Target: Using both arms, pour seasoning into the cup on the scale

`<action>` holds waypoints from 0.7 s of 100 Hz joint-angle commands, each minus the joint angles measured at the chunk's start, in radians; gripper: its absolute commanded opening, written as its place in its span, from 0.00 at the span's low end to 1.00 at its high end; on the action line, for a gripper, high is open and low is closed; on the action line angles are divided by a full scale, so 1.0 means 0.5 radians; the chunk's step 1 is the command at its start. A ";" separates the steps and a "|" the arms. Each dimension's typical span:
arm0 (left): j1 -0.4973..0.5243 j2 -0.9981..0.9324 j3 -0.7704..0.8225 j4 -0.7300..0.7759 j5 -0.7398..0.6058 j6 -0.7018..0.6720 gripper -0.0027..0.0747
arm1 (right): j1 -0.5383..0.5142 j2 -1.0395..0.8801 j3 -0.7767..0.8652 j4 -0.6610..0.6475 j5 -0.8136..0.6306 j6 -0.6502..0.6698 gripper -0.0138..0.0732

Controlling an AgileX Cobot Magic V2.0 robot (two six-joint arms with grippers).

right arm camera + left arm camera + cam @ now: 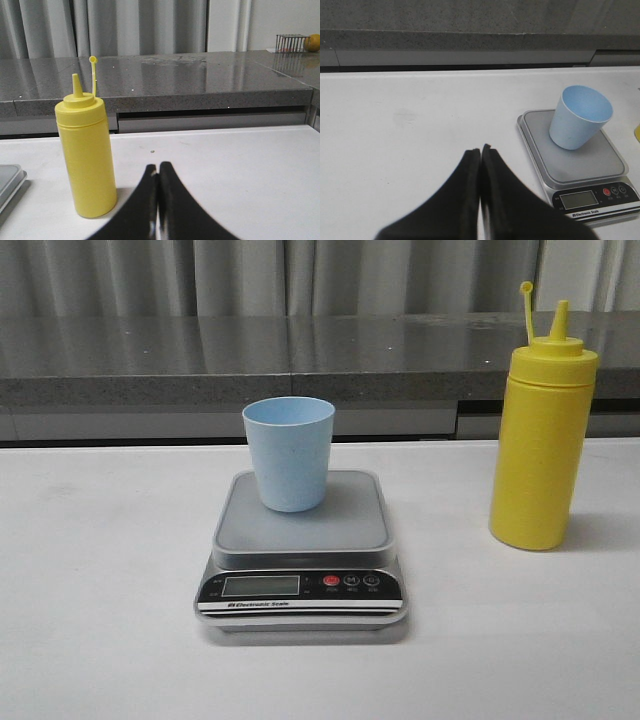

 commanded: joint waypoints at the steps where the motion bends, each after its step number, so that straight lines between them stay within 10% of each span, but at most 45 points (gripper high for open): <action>1: 0.004 -0.144 0.034 -0.003 -0.183 -0.019 0.01 | -0.001 -0.041 -0.035 -0.015 -0.150 -0.013 0.08; 70: 0.004 -0.888 0.350 0.057 -0.145 -0.019 0.01 | -0.002 0.011 -0.158 -0.015 0.018 -0.013 0.08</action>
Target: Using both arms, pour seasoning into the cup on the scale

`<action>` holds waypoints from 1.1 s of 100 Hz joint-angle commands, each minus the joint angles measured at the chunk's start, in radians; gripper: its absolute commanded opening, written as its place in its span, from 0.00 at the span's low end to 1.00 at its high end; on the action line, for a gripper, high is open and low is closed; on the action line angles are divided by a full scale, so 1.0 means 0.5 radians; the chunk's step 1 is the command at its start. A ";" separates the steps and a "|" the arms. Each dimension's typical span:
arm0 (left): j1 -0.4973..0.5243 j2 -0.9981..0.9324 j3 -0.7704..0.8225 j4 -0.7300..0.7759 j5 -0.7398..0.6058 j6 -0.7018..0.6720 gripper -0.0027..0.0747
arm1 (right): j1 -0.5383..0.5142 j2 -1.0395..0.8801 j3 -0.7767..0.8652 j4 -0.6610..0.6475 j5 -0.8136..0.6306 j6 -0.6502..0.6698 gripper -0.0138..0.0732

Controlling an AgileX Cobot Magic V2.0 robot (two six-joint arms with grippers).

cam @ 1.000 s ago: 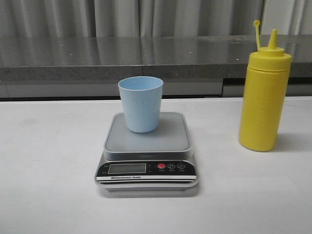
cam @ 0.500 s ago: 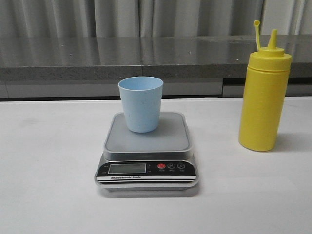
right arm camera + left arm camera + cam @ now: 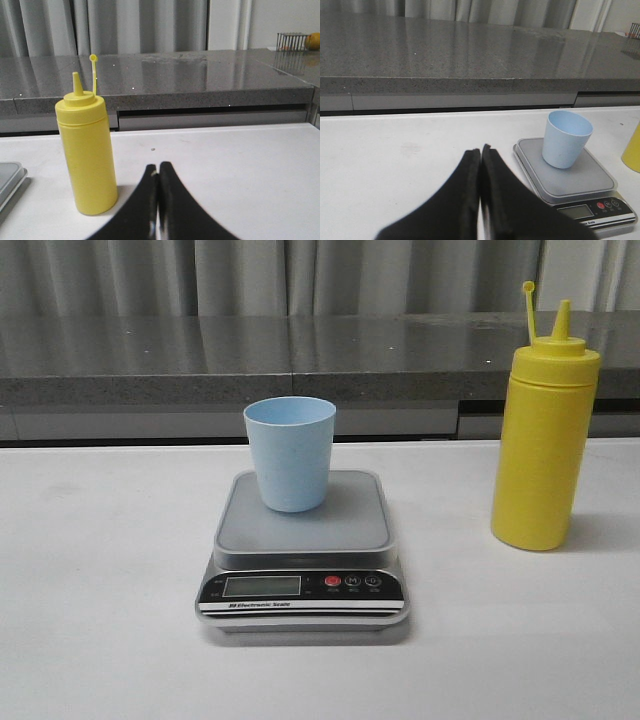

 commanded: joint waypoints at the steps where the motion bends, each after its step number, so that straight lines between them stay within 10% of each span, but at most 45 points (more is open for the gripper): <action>1: 0.004 0.016 -0.047 -0.001 -0.148 -0.019 0.01 | -0.002 0.022 -0.140 -0.015 -0.021 -0.013 0.08; 68: 0.004 0.016 -0.047 -0.001 -0.148 -0.019 0.01 | 0.008 1.123 -0.819 0.121 0.414 -0.013 0.11; 97: 0.004 0.016 -0.047 -0.001 -0.148 -0.019 0.01 | 0.068 1.524 -0.968 0.184 0.362 -0.013 0.74; 110: 0.004 0.016 -0.047 -0.001 -0.148 -0.019 0.01 | 0.185 1.646 -1.007 0.184 0.199 -0.013 0.87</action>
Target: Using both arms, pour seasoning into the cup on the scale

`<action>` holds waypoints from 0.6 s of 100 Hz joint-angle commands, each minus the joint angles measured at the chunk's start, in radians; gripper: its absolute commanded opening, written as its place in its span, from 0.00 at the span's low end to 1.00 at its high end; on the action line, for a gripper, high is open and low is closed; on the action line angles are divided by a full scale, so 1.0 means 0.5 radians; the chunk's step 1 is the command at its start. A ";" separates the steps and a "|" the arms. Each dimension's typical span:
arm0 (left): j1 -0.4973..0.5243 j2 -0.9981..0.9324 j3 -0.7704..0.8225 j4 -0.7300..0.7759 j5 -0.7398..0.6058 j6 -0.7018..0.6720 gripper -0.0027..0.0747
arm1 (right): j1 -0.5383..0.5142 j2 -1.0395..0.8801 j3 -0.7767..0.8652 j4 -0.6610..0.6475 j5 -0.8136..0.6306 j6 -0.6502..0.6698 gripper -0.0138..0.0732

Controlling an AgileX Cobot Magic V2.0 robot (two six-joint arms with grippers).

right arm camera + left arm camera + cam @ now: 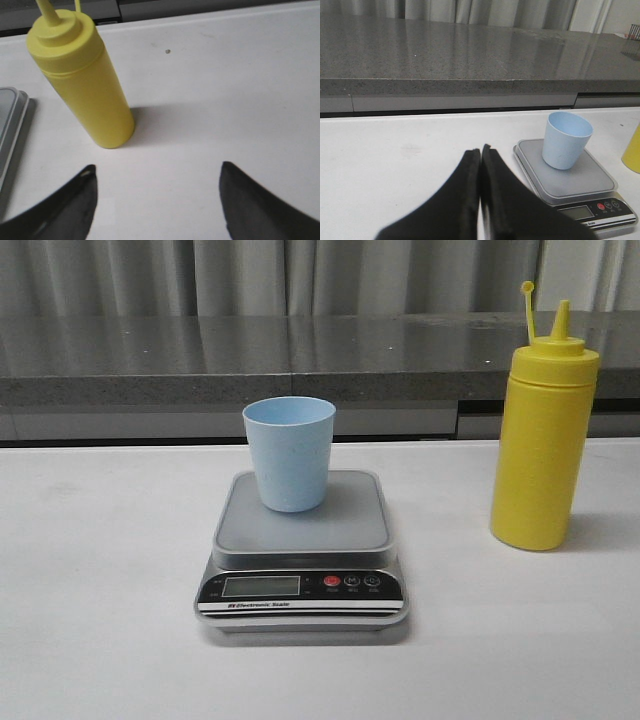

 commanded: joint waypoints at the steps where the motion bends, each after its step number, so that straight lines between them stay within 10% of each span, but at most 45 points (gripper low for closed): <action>1: 0.004 0.019 -0.049 -0.001 -0.148 -0.015 0.01 | 0.087 0.087 -0.098 0.013 -0.275 -0.013 0.87; 60: 0.004 0.019 -0.047 -0.001 -0.148 -0.015 0.01 | 0.406 0.875 -0.101 0.010 -1.250 -0.013 0.86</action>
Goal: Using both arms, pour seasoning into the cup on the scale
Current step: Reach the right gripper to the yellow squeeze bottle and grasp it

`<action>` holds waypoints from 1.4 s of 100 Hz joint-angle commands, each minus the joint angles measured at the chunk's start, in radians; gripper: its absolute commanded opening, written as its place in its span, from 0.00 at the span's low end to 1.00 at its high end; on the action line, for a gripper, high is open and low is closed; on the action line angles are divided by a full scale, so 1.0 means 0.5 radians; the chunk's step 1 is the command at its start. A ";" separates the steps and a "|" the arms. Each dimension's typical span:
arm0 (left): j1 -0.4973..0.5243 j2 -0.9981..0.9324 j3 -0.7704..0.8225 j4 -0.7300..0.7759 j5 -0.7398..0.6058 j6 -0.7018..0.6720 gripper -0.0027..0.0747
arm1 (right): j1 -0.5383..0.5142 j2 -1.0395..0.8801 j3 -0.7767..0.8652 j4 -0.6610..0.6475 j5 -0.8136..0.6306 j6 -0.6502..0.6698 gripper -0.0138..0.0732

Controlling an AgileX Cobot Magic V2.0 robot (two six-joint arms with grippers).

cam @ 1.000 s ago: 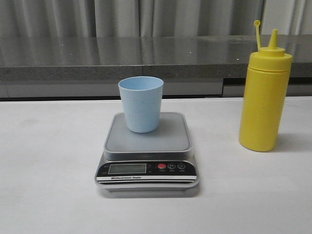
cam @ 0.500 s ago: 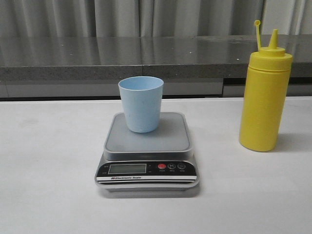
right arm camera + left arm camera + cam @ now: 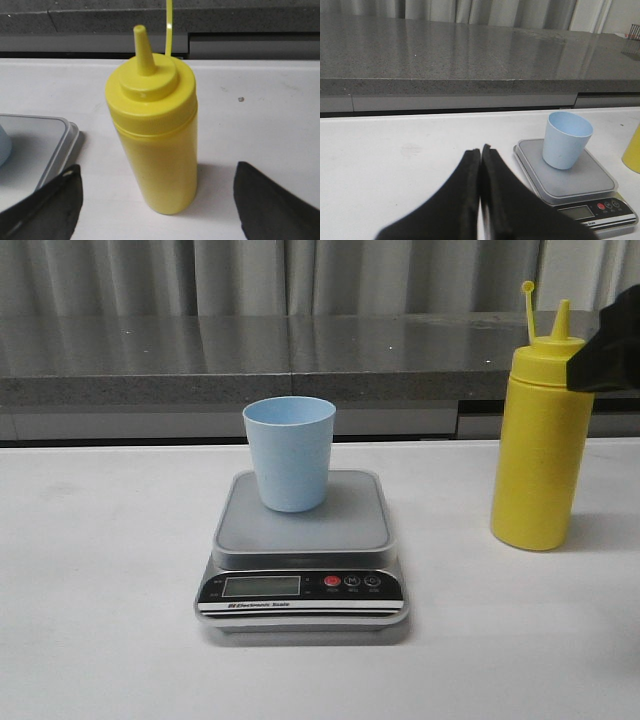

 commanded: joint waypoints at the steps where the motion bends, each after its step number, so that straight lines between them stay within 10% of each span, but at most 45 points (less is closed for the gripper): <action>1: 0.004 0.019 -0.047 -0.001 -0.148 -0.015 0.01 | 0.005 0.088 -0.062 0.002 -0.269 -0.013 0.86; 46: 0.004 0.019 -0.047 -0.001 -0.148 -0.015 0.01 | 0.015 0.697 -0.067 -0.065 -0.966 -0.009 0.86; 98: 0.004 0.019 -0.047 -0.001 -0.152 -0.015 0.01 | 0.015 1.016 -0.319 -0.078 -1.006 -0.001 0.86; 140: 0.004 0.019 -0.047 -0.001 -0.152 -0.015 0.01 | 0.014 1.026 -0.319 -0.078 -1.009 -0.001 0.45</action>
